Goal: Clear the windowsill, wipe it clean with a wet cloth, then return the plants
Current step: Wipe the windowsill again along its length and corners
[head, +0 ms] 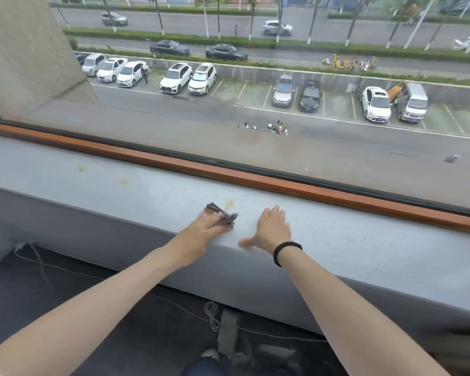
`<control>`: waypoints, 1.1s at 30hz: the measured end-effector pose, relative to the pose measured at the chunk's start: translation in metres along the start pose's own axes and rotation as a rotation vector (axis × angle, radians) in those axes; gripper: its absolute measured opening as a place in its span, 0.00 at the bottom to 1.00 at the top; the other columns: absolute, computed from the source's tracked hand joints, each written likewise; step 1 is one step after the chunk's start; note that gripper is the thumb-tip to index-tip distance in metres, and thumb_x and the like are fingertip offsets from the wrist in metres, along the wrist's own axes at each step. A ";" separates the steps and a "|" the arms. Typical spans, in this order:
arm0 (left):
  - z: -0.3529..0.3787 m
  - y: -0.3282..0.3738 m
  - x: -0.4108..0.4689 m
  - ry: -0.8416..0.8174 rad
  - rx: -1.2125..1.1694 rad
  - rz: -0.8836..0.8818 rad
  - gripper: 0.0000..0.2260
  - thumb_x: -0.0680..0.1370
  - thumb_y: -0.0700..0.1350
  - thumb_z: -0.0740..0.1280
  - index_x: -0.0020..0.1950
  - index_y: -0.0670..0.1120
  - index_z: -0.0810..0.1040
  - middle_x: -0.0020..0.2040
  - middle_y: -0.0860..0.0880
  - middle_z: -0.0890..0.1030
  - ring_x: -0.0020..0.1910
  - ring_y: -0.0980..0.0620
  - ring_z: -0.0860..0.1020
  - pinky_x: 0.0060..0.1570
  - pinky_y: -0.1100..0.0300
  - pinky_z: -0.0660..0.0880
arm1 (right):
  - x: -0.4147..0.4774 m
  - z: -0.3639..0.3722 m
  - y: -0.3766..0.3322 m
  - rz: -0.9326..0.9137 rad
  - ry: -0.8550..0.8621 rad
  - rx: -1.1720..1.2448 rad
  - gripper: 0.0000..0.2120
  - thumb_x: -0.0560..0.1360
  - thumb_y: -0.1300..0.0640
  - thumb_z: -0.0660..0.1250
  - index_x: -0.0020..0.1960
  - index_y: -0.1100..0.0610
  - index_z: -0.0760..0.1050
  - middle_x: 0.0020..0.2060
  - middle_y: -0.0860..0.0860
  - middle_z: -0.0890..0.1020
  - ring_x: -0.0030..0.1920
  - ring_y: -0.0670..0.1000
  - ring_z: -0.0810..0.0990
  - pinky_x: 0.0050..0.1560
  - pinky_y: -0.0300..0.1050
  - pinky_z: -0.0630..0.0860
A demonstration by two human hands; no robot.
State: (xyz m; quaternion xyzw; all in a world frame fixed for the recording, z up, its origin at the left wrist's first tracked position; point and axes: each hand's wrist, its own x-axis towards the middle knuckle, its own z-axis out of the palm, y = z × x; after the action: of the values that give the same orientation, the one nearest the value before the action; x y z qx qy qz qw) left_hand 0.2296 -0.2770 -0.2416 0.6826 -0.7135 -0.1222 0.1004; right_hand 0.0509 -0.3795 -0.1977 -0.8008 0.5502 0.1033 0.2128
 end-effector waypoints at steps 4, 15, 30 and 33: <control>-0.022 -0.044 0.008 -0.050 -0.022 -0.051 0.40 0.70 0.24 0.51 0.75 0.59 0.60 0.78 0.52 0.50 0.77 0.49 0.49 0.71 0.57 0.58 | 0.003 -0.001 -0.006 0.034 -0.036 0.010 0.58 0.64 0.39 0.75 0.76 0.65 0.44 0.76 0.60 0.44 0.76 0.60 0.43 0.74 0.58 0.52; -0.006 -0.019 0.065 -0.021 -0.047 0.301 0.32 0.72 0.29 0.49 0.72 0.52 0.69 0.76 0.52 0.56 0.76 0.50 0.52 0.75 0.52 0.51 | 0.020 0.001 0.009 0.059 -0.015 0.090 0.58 0.62 0.42 0.77 0.76 0.63 0.46 0.77 0.58 0.43 0.76 0.58 0.41 0.74 0.60 0.50; -0.041 -0.035 0.076 -0.123 -0.032 0.359 0.39 0.69 0.25 0.52 0.74 0.55 0.64 0.76 0.54 0.59 0.76 0.52 0.54 0.70 0.58 0.62 | 0.030 -0.019 0.016 0.058 -0.005 0.143 0.59 0.63 0.43 0.77 0.77 0.63 0.43 0.77 0.57 0.42 0.76 0.58 0.40 0.73 0.60 0.47; -0.037 -0.007 0.112 -0.094 0.009 0.260 0.25 0.78 0.31 0.54 0.72 0.50 0.68 0.70 0.48 0.68 0.69 0.47 0.64 0.62 0.55 0.67 | 0.029 -0.016 0.029 0.065 -0.006 0.146 0.59 0.63 0.43 0.77 0.77 0.62 0.42 0.77 0.57 0.42 0.76 0.58 0.40 0.74 0.59 0.47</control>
State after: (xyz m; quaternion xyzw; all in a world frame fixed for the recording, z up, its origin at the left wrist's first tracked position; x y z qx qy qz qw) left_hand 0.2427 -0.3901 -0.2112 0.5784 -0.8003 -0.1367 0.0788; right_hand 0.0341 -0.4197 -0.2012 -0.7647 0.5811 0.0723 0.2688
